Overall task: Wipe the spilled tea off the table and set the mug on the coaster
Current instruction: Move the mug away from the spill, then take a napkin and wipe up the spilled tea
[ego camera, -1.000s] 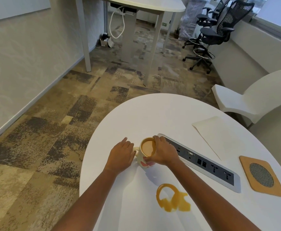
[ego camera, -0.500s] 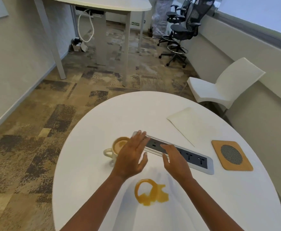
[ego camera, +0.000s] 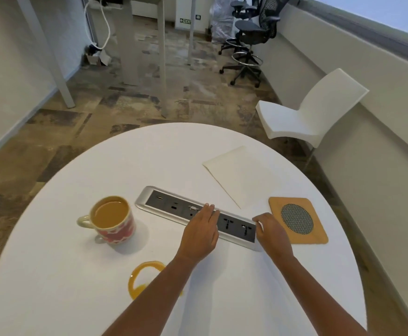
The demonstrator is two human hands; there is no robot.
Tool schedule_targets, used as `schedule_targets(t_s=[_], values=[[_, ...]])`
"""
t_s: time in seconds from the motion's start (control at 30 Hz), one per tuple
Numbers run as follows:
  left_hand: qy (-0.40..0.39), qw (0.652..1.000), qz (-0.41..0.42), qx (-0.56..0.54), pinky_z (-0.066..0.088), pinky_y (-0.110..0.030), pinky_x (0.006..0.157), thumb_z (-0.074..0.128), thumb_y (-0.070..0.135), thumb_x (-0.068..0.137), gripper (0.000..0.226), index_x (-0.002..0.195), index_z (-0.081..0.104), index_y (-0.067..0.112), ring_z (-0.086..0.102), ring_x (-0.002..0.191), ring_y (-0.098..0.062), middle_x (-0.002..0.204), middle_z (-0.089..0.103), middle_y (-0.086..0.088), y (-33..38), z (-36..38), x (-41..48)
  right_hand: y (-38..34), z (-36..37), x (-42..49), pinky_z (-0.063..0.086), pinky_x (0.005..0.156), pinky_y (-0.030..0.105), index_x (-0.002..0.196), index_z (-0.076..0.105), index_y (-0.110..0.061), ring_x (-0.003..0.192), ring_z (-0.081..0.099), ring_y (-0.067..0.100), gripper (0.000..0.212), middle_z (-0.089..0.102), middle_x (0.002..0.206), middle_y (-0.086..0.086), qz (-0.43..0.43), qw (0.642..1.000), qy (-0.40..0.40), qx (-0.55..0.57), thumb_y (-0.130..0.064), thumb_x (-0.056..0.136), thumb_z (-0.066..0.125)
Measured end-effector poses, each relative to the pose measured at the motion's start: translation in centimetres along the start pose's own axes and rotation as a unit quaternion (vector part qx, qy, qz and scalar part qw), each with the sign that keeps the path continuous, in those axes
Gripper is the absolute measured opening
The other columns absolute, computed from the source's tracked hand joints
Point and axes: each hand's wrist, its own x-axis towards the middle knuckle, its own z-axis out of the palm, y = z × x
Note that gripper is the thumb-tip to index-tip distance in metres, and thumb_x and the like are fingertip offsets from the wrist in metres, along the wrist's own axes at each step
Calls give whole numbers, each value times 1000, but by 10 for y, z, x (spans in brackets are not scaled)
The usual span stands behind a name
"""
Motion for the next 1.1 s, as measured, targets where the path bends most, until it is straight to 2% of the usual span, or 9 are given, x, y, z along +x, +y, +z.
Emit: schedule_targets(t_s=[0.07, 0.17, 0.3, 0.4, 0.53, 0.67, 0.87, 0.97, 1.1], values=[[-37, 999, -20, -11, 41, -37, 105, 47, 12, 91, 41, 130, 48, -1, 44, 131, -31, 137, 50, -19, 8, 18, 11, 15, 1, 15, 47, 87, 35, 110, 62, 1, 104, 59, 28, 26, 61, 117, 14, -14, 1000, -12, -13, -2, 93, 42], [-74, 996, -46, 10, 30, -34, 111, 32, 16, 97, 45, 140, 32, 4, 29, 140, -24, 149, 34, -14, 16, 42, 31, 31, 7, 39, 44, 93, 33, 119, 57, -1, 115, 54, 24, 31, 56, 127, 12, -53, 997, -31, -43, -3, 93, 40], [-96, 991, -68, 59, 33, -32, 107, 30, 19, 97, 45, 140, 28, 6, 31, 136, -21, 146, 36, -11, 17, 62, 52, 41, 16, 72, 29, 106, 27, 134, 42, -6, 134, 36, 19, 38, 40, 145, 8, -130, 984, -57, -113, -12, 97, 36], [-109, 985, -99, 87, 40, -33, 98, 31, 19, 96, 40, 134, 34, 7, 42, 125, -22, 136, 44, -10, 15, 71, 60, 42, 25, 90, 31, 107, 31, 137, 37, -8, 133, 36, 22, 41, 36, 147, 7, -162, 973, -90, -141, -19, 98, 37], [-117, 981, -114, 104, 40, -33, 91, 33, 20, 95, 32, 123, 42, 8, 49, 113, -23, 126, 49, -9, 17, 75, 63, 38, 38, 101, 40, 97, 37, 133, 41, -9, 123, 45, 29, 38, 44, 140, 9, -172, 965, -124, -152, -23, 97, 40], [-116, 981, -119, 102, 37, -33, 96, 32, 19, 95, 32, 123, 42, 7, 47, 117, -24, 132, 45, -10, 19, 74, 61, 37, 43, 104, 45, 83, 34, 119, 49, -8, 107, 52, 28, 26, 56, 122, 10, -209, 957, -82, -184, -12, 96, 38], [-107, 980, -148, 83, 41, -32, 86, 33, 17, 95, 28, 118, 46, 8, 51, 108, -22, 119, 52, -8, 28, 71, 67, 36, 38, 108, 31, 65, 28, 105, 50, -5, 95, 55, 28, 23, 57, 106, 13, -252, 939, -73, -224, 6, 87, 41], [-83, 982, -157, 62, 45, -32, 89, 35, 14, 94, 32, 124, 45, 9, 49, 115, -21, 126, 50, -7, 33, 74, 75, 36, 42, 100, 36, 67, 30, 105, 52, -5, 98, 54, 28, 21, 58, 107, 13, -253, 945, -82, -191, 2, 88, 42], [-69, 987, -135, 49, 40, -29, 97, 35, 9, 94, 36, 129, 43, 9, 43, 127, -17, 138, 43, -7, 38, 79, 87, 36, 44, 87, 46, 87, 35, 120, 55, -7, 109, 56, 27, 32, 61, 120, 11, -181, 980, -77, -14, -4, 92, 41]])
